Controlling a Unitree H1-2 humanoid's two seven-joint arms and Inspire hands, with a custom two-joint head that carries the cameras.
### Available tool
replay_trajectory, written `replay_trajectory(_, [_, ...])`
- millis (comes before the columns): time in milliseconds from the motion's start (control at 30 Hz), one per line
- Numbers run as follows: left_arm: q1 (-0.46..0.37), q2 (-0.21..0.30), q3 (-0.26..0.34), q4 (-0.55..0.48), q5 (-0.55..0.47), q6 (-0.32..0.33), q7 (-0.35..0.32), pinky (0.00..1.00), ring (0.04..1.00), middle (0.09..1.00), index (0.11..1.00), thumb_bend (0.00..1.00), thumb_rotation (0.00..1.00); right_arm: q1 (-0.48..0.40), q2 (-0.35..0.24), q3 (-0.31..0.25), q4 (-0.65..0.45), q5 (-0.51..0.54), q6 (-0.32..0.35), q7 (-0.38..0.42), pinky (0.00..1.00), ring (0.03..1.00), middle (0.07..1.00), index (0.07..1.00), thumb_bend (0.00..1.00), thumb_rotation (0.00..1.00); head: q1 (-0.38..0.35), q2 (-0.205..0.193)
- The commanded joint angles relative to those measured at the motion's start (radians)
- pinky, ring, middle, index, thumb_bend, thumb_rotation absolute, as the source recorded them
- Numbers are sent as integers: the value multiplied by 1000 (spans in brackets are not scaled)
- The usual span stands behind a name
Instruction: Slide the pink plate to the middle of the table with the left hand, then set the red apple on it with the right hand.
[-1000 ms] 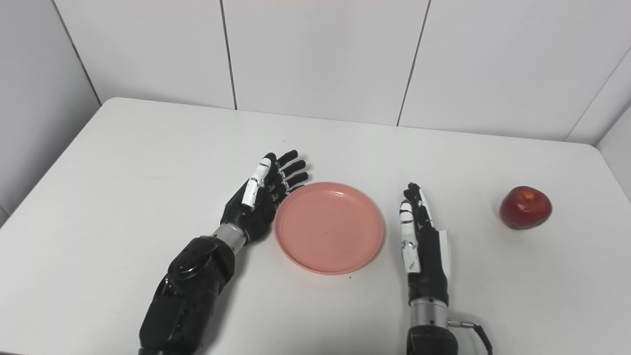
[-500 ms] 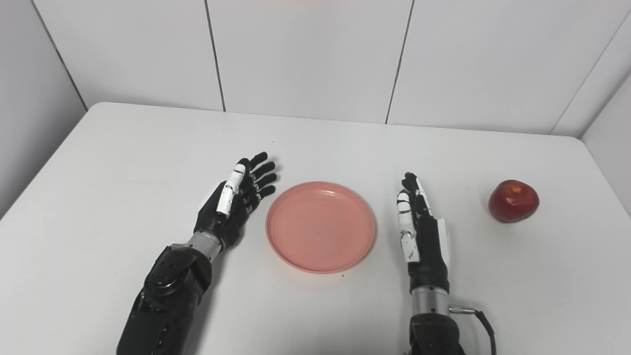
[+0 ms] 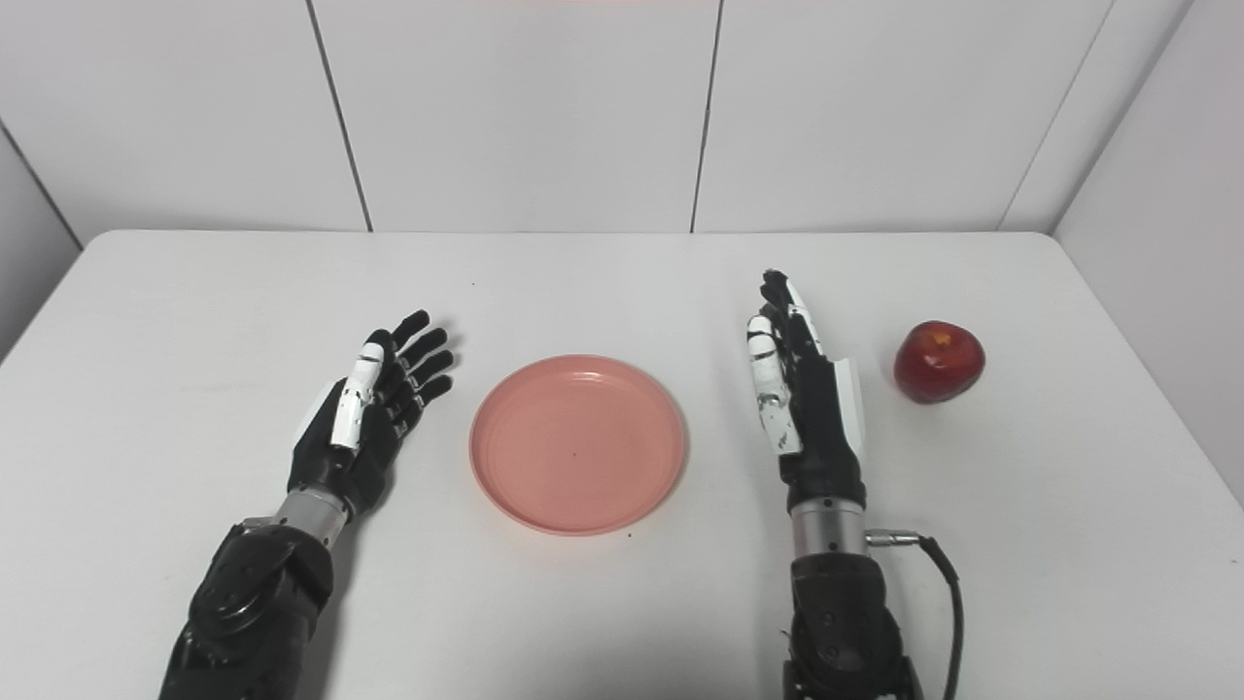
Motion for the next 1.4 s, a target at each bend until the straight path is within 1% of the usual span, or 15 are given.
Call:
replay_trajectory(0, [-6, 8, 7, -39, -22, -41, -16, 906, 903, 908, 896, 367, 1000, -37, -25, -9, -42, -20, 1, 1, 816, 872, 888, 884, 348, 1000, -8, -3])
replay_trajectory(133, [3, 11, 18, -38, -29, -46, -18, 902, 896, 898, 889, 365, 1000, -54, -51, -15, -61, -36, 4, 4, 778, 863, 873, 867, 320, 1000, -8, -3])
replay_trajectory(167, [4, 13, 19, -36, -30, -49, -19, 904, 898, 900, 890, 364, 1000, -59, -57, -17, -67, -43, 10, 4, 781, 863, 872, 866, 317, 1000, -39, -11])
replay_trajectory(233, [6, 14, 23, -29, -33, -55, -19, 905, 899, 900, 888, 359, 1000, -68, -67, -20, -81, -66, 31, 5, 777, 856, 865, 863, 330, 988, -39, -11])
replay_trajectory(267, [5, 14, 27, -23, -37, -59, -20, 904, 897, 898, 886, 358, 1000, -74, -73, -21, -87, -84, 45, 4, 777, 854, 863, 862, 354, 966, -66, -17])
replay_trajectory(333, [4, 15, 32, -11, -42, -67, -25, 901, 893, 897, 884, 353, 1000, -88, -88, -22, -100, -135, 76, 2, 748, 840, 850, 852, 408, 872, -76, -20])
replay_trajectory(367, [4, 16, 34, -5, -44, -72, -28, 901, 892, 896, 884, 354, 1000, -94, -97, -23, -107, -156, 89, 5, 696, 822, 842, 849, 463, 830, -76, -20])
replay_trajectory(467, [3, 21, 39, 12, -50, -85, -36, 899, 890, 895, 882, 357, 1000, -104, -124, -27, -131, -202, 130, 22, 675, 816, 852, 861, 521, 795, -98, -30])
replay_trajectory(567, [1, 24, 46, 30, -62, -98, -48, 898, 890, 895, 882, 357, 1000, -115, -146, -37, -151, -233, 157, 28, 699, 815, 855, 868, 595, 676, -113, -34])
replay_trajectory(600, [1, 26, 49, 37, -65, -102, -52, 901, 893, 898, 885, 360, 1000, -119, -150, -44, -153, -235, 161, 27, 735, 820, 853, 869, 651, 568, -128, -38])
replay_trajectory(633, [0, 27, 51, 42, -68, -105, -55, 902, 894, 899, 887, 361, 1000, -121, -152, -48, -154, -236, 163, 26, 751, 823, 853, 872, 681, 515, -128, -38])
replay_trajectory(667, [0, 29, 53, 47, -72, -107, -56, 902, 894, 899, 887, 362, 1000, -126, -162, -55, -153, -249, 165, 23, 753, 824, 853, 872, 684, 510, -128, -38])
replay_trajectory(800, [-4, 36, 60, 72, -86, -125, -70, 906, 895, 897, 883, 370, 1000, -141, -193, -80, -145, -289, 161, 15, 739, 822, 847, 874, 832, 382, -138, -42])
replay_trajectory(1100, [-4, 38, 67, 82, -103, -130, -78, 909, 899, 899, 879, 371, 1000, -155, -244, -126, -144, -344, 196, 27, 764, 848, 866, 885, 977, 448, -157, -48])
replay_trajectory(1367, [-5, 46, 65, 99, -107, -148, -86, 910, 901, 903, 883, 370, 1000, -150, -290, -169, -143, -341, 223, 43, 789, 867, 895, 917, 1000, 465, -169, -49])
